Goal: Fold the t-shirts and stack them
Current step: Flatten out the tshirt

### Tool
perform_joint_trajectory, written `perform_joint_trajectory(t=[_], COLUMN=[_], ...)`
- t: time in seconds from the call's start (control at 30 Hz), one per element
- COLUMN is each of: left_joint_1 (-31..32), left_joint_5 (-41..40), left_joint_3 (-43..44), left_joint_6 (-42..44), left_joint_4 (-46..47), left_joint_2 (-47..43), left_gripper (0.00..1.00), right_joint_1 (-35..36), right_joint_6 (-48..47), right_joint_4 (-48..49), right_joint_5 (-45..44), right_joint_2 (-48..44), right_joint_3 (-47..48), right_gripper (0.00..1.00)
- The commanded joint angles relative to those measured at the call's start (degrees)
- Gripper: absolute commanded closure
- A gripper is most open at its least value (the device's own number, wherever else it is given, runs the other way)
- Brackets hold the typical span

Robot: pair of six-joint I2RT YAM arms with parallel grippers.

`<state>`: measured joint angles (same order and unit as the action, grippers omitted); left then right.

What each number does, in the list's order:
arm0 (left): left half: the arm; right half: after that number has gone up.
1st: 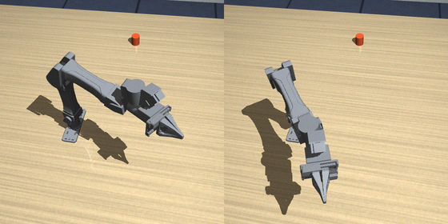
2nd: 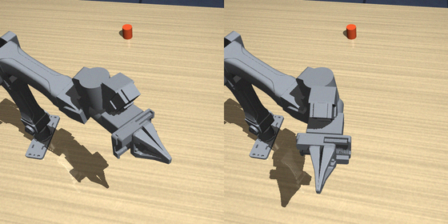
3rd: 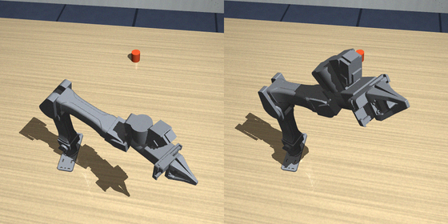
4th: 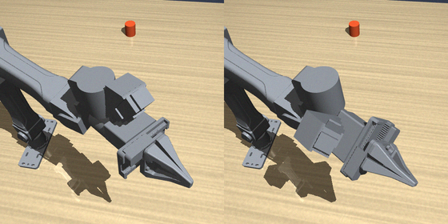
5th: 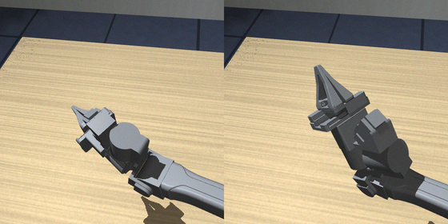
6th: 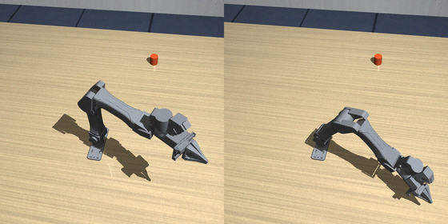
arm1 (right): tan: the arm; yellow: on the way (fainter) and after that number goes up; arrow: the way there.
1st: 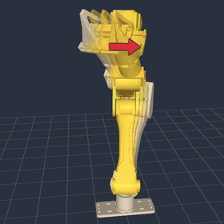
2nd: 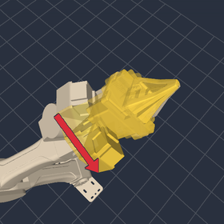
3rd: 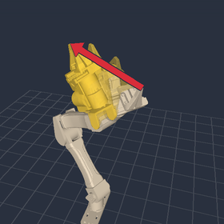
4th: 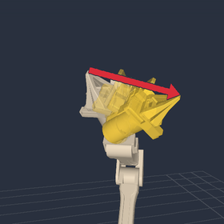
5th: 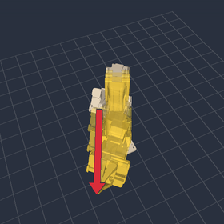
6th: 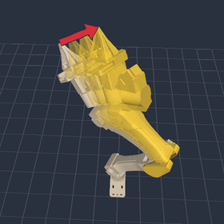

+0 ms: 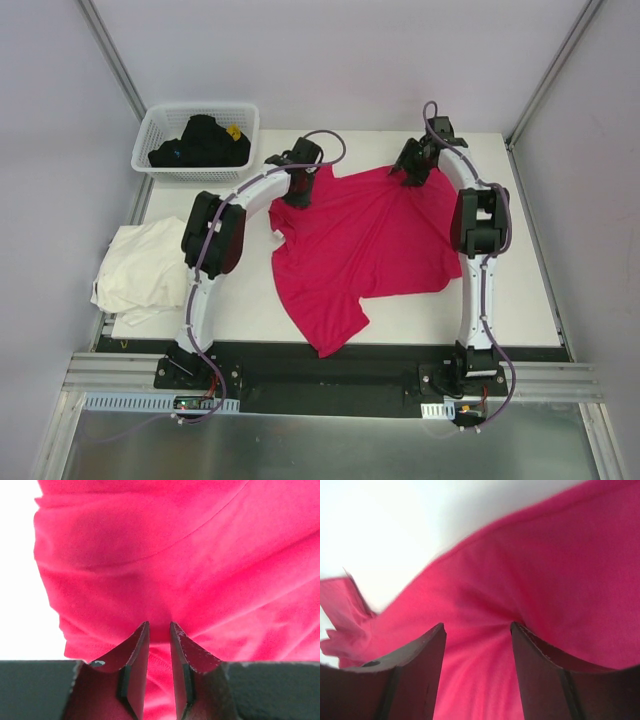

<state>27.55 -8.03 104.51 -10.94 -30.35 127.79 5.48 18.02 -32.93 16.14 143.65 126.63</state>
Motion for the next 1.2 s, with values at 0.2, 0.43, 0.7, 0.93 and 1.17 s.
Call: perform_joint_trajectory(t=[0.2,0.43,0.7,0.93,1.17], left_joint_1=[0.7,0.6,-0.7,-2.7,-4.1], left_joint_5=[-1.5,-3.8,-4.5,-2.7,-0.6], left_joint_3=[-2.7,2.6,9.4,12.6,12.6], left_joint_6=[1.7,4.5,7.8,8.6,8.0], left_joint_4=[4.3,4.4,4.7,5.4,5.4], left_joint_2=[-5.2,-3.3,0.0,3.6,6.7], left_gripper=[0.78,0.78,0.77,0.77,0.76], right_joint_1=[-2.5,-2.2,-0.1,1.7,2.3], right_joint_6=[-6.2,-4.5,-1.2,0.4,0.4], right_joint_4=[2.6,5.5,12.8,16.1,16.4], right_joint_5=[-0.3,4.5,3.0,1.8,2.2], right_joint_2=[-28.7,-40.6,-49.9,-52.1,-53.7], right_joint_3=[-27.3,-36.0,-52.0,-56.0,-55.5], right_gripper=[0.39,0.37,0.37,0.37,0.37])
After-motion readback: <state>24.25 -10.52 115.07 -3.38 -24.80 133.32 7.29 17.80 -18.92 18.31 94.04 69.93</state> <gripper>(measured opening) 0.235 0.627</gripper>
